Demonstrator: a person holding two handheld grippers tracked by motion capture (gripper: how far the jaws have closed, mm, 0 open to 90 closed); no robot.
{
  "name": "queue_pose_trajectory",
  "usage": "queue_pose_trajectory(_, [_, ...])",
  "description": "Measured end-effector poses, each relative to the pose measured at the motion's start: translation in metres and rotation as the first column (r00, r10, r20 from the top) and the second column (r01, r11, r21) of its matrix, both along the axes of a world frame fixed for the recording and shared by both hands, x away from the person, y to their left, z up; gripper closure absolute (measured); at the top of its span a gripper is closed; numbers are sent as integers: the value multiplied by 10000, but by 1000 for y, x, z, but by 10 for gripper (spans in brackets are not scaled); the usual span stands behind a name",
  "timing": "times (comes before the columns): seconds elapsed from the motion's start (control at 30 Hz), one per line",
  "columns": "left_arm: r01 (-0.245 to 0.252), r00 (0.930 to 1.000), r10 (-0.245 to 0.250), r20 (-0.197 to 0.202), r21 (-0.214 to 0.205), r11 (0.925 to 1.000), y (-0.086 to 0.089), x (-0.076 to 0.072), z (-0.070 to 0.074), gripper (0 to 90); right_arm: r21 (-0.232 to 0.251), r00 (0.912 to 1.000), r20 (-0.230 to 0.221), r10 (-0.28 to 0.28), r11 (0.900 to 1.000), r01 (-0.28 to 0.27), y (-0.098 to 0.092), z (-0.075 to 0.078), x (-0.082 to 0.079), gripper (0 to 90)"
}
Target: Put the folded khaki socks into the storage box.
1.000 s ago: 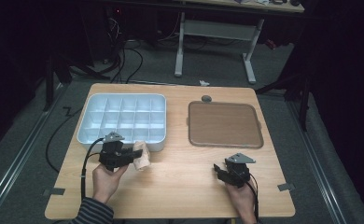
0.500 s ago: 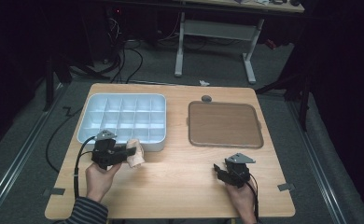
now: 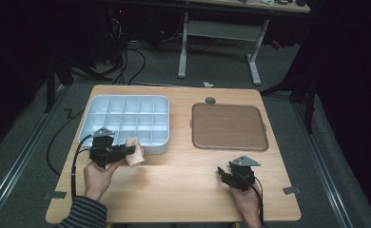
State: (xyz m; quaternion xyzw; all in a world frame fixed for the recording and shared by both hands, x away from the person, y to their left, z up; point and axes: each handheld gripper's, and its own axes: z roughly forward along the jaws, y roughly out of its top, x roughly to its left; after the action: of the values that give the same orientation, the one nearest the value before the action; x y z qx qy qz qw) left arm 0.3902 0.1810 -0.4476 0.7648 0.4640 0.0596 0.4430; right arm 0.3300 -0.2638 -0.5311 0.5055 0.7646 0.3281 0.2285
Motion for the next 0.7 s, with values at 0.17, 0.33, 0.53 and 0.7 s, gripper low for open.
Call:
queue_pose_trajectory(0.17, [-43,10000,43,-2,21,10000,2,4,4,720,-3,10000,2,1,10000,-1,0,0,0,448])
queue_pose_trajectory(0.33, [-67,9999,61,136,445,9990,1,6,8,720,-17,10000,5,-13,10000,13,0,0,0,446])
queue_pose_trajectory(0.53, [-17,9997,2,256,607,9982,1,9,15,720,-19,10000,9,-16,10000,16,0,0,0,446])
queue_pose_trajectory(0.7, [-141,9997,132,190,491,9987,6,14,17,720,-17,10000,11,-14,10000,14,0,0,0,446])
